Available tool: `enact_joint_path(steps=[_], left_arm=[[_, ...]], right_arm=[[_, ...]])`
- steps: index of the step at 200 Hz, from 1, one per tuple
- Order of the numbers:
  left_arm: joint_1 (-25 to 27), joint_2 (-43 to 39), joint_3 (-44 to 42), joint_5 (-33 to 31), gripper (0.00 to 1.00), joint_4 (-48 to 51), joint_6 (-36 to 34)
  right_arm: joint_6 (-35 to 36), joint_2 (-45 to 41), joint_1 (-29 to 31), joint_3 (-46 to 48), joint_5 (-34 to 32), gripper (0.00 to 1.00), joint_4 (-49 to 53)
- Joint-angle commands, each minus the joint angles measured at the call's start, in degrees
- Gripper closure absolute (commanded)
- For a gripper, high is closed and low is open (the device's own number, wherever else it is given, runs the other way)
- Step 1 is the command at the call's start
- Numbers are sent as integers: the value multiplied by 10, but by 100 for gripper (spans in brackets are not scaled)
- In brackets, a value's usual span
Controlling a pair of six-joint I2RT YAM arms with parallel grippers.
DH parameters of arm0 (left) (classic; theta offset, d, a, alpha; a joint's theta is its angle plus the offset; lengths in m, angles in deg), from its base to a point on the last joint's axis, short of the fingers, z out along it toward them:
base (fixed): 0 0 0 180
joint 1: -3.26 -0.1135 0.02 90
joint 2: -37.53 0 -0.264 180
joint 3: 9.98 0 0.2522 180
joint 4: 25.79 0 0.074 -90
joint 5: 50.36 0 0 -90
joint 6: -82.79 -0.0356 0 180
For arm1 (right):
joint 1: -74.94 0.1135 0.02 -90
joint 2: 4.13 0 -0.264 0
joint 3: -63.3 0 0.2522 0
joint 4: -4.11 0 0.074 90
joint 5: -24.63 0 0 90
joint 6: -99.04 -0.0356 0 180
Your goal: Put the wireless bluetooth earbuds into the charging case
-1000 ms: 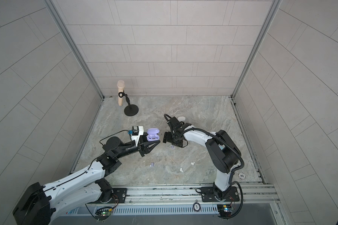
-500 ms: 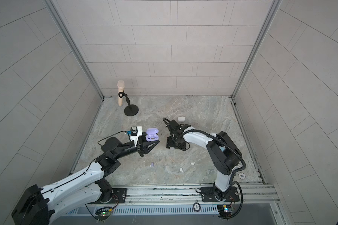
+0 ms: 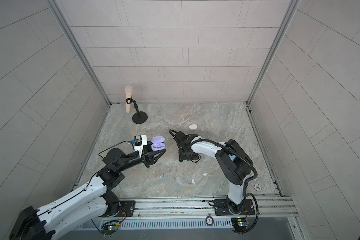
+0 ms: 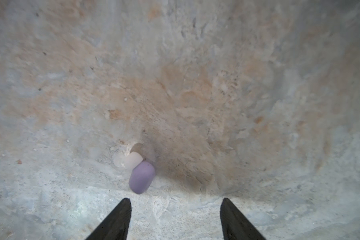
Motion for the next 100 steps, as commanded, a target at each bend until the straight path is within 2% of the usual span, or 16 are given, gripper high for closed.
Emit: enact_joint_path(steps=[1, 100], left_arm=[[-5, -15, -7, -2, 99, 6, -2], [-6, -19, -9, -6, 99, 12, -5]], right_arm=[[24, 21, 4, -26, -31, 29, 36], [53, 21, -4, -24, -64, 30, 61]])
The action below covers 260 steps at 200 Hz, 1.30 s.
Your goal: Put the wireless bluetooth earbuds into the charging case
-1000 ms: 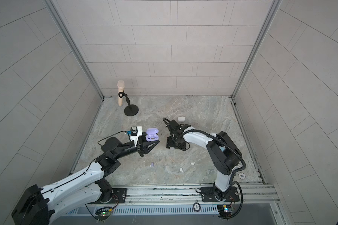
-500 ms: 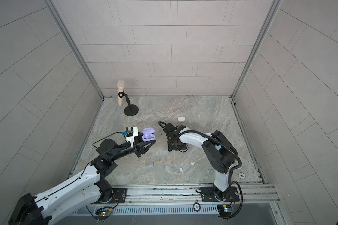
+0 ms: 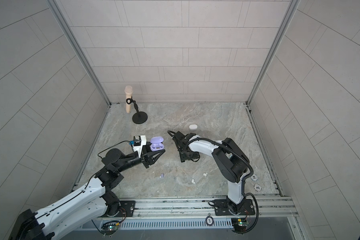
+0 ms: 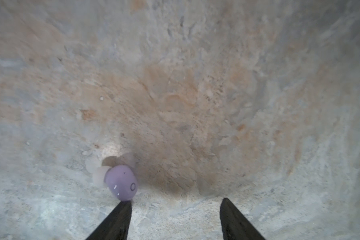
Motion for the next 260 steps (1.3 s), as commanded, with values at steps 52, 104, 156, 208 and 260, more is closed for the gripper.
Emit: enact_joint_path(steps=[52, 104, 156, 208, 260], left_arm=[[-2, -10, -6, -2, 99, -6, -7], [-3, -10, -6, -4, 99, -6, -7], [-3, -14, -6, -7, 99, -2, -8], [-3, -19, -7, -7, 99, 4, -8], [-3, -34, -7, -8, 99, 20, -8]], right_arm=[[17, 15, -10, -23, -14, 30, 10], [21, 32, -12, -42, -11, 30, 8], [27, 53, -13, -70, -10, 30, 9], [39, 65, -19, -99, -16, 30, 29], [-26, 5, -36, -91, 52, 32, 24]])
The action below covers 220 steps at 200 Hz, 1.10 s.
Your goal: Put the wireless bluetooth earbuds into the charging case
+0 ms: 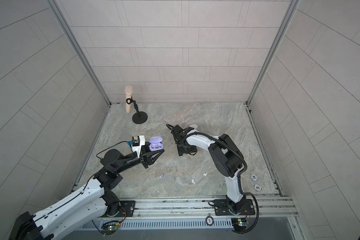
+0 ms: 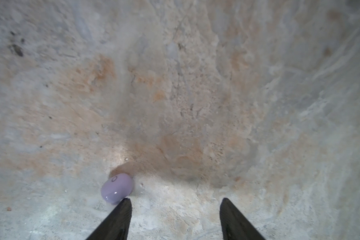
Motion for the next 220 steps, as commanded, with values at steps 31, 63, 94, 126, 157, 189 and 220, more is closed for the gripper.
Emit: enact_joint_path(steps=[31, 63, 94, 126, 157, 189, 220], left_arm=[[-3, -25, -6, 1, 99, 16, -9], [-3, -31, -8, 3, 99, 20, -9], [-3, -36, -9, 2, 99, 19, -8], [-3, -41, -11, 1, 99, 21, -8], [-3, -41, -14, 0, 99, 19, -8], [-3, -40, -14, -3, 99, 19, -8], [-2, -41, -14, -3, 99, 18, -8]], right_arm=[[-130, -59, -3, 16, 103, 34, -45], [-179, -41, 0, 17, 110, 35, -71], [-220, -20, 0, 32, 105, 44, -99], [-233, -5, 0, 35, 89, 49, -104], [-235, 13, 0, 29, 94, 51, -107], [-231, 28, 1, 17, 92, 54, -97], [-227, 36, 2, 7, 98, 56, -92]])
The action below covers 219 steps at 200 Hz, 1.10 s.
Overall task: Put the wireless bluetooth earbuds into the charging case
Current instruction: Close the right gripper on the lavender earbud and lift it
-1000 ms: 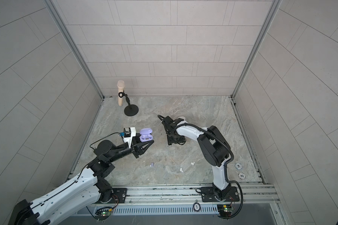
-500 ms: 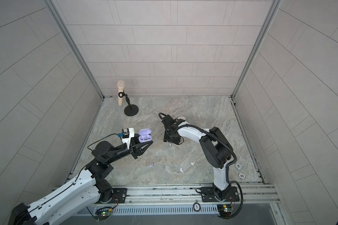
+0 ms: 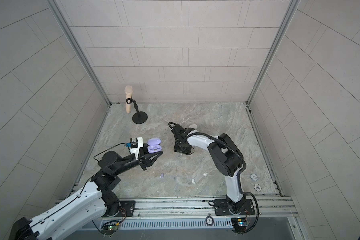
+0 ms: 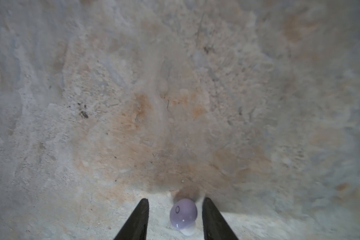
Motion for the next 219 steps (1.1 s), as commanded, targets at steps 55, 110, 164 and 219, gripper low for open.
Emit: enact_joint_path(steps=[55, 110, 164, 219], left_arm=[[-3, -8, -6, -4, 99, -11, -8], [-3, -9, -7, -6, 100, -11, -8], [-3, -10, -8, -7, 99, -12, -8], [-3, -11, -9, -8, 100, -10, -8]], right_arm=[[14, 36, 6, -26, -16, 60, 50], [41, 47, 11, -44, -26, 64, 87], [59, 59, 12, -48, -43, 68, 110], [62, 60, 13, -44, -49, 81, 112]])
